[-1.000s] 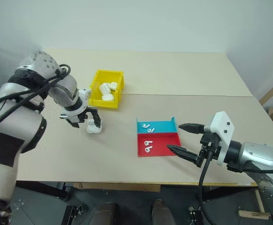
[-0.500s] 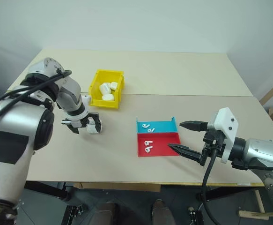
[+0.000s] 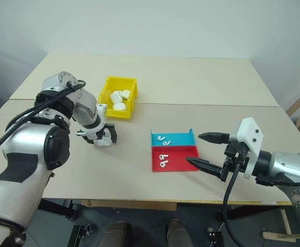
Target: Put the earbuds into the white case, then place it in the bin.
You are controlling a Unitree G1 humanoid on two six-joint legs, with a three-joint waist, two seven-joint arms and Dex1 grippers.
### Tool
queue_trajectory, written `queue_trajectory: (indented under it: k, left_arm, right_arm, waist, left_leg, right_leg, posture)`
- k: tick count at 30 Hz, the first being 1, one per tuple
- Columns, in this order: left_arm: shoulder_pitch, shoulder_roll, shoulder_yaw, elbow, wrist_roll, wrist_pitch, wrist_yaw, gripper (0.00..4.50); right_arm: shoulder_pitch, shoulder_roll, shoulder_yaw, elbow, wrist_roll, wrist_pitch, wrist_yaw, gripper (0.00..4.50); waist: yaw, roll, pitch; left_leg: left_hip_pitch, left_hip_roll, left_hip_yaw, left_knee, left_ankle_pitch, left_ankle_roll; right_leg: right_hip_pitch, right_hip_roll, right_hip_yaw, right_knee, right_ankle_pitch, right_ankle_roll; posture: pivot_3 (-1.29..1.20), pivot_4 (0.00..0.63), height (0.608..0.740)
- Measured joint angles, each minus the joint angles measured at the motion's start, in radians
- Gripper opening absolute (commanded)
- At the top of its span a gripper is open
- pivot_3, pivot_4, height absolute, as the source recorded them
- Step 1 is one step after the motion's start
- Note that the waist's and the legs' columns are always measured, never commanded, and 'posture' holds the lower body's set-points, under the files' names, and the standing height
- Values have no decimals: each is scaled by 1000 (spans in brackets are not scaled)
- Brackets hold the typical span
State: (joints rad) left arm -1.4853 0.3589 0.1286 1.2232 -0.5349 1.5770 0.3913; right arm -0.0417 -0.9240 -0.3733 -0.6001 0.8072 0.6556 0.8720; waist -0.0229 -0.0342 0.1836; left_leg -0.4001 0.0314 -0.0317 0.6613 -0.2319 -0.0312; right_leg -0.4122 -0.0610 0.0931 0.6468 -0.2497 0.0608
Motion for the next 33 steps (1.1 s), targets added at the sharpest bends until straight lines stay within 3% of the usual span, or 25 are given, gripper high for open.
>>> queue_trajectory:
  k: [18,21,24,30,33]
  left_arm:
    - [80,-79,211,-181,226,34,3,4500]
    - [80,-79,221,-181,237,34,-10,3876]
    - [80,-79,225,-181,248,34,-14,2878]
    - [80,-78,218,-182,262,34,-39,2785]
    - [107,-58,155,-264,247,34,-79,2785]
  right_arm:
    - [17,0,-21,-3,2,0,10,4468]
    - [18,0,-31,-4,1,0,10,4500]
    - [18,0,-31,-4,1,0,10,4500]
    - [17,0,-31,-3,1,0,12,4500]
    - [16,0,-30,-2,1,0,13,4500]
  waist:
    - [6,0,-1]
    - [6,0,-1]
    - [6,0,-1]
    - [5,0,-1]
    - [3,0,-1]
  left_leg:
    - [5,0,0,0,0,-1]
    - [5,0,0,0,0,-1]
    - [5,0,0,0,0,-1]
    - [5,0,0,0,0,-1]
    - [5,0,0,0,0,-1]
  right_leg:
    - [5,0,0,0,0,0]
    - [5,0,0,0,0,0]
    - [5,0,0,0,0,0]
    - [5,0,0,0,0,0]
    - [5,0,0,0,0,0]
  posture:
    - [0,150,740]
    - [0,150,740]
    - [0,150,740]
    - [0,150,740]
    - [0,150,740]
